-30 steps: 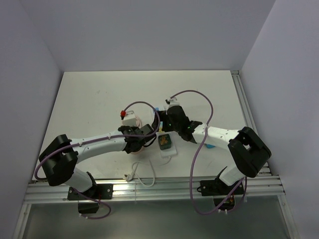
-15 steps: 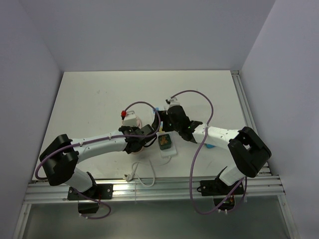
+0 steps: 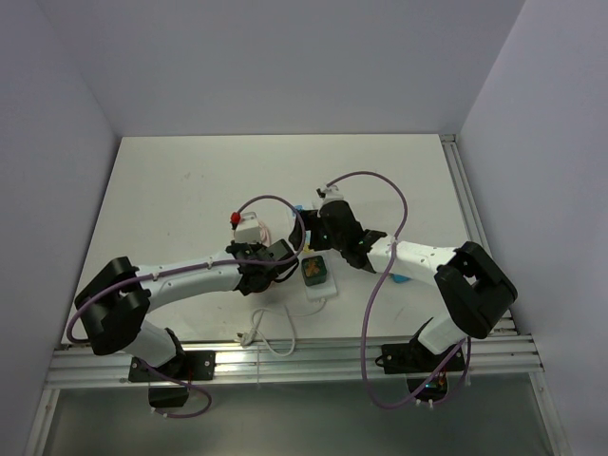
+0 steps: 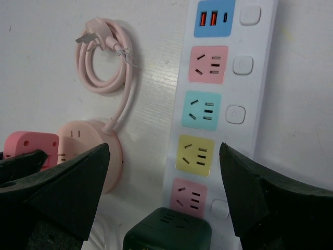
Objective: Insert the plug
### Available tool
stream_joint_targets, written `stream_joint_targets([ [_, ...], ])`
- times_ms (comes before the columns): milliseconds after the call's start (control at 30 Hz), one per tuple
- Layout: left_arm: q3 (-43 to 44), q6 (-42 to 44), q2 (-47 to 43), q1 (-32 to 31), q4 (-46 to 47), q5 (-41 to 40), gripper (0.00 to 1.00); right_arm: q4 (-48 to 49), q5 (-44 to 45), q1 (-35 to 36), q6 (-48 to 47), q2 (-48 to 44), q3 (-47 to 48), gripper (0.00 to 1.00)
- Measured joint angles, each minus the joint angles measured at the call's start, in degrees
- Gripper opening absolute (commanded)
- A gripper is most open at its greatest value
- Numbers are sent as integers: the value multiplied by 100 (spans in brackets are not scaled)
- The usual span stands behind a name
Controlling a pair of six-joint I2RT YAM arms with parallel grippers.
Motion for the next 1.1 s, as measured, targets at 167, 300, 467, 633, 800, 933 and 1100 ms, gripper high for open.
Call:
stream_joint_targets([
  [167, 107, -4, 188, -31, -26, -151, 0, 33, -2, -22, 11, 0, -2, 92],
  [300, 120, -44, 251, -96, -26, -284, 0, 37, -2, -35, 35, 0, -2, 92],
  [467, 15, -179, 203, -179, 26, -415, 0, 39, -7, -39, 42, 0, -4, 92],
  [633, -188, -278, 44, -221, 201, -468, 0, 48, -22, -48, 42, 0, -28, 92],
  [800, -535, -407, -186, -225, 533, -321, 0, 46, -48, -66, 44, 0, -66, 92],
  [933, -599, -455, -166, -245, 603, -339, 0, 63, -85, -83, 59, 0, -66, 92],
  [1100, -446, -424, -20, -254, 466, -356, 0, 74, -107, -85, 63, 0, -66, 92],
])
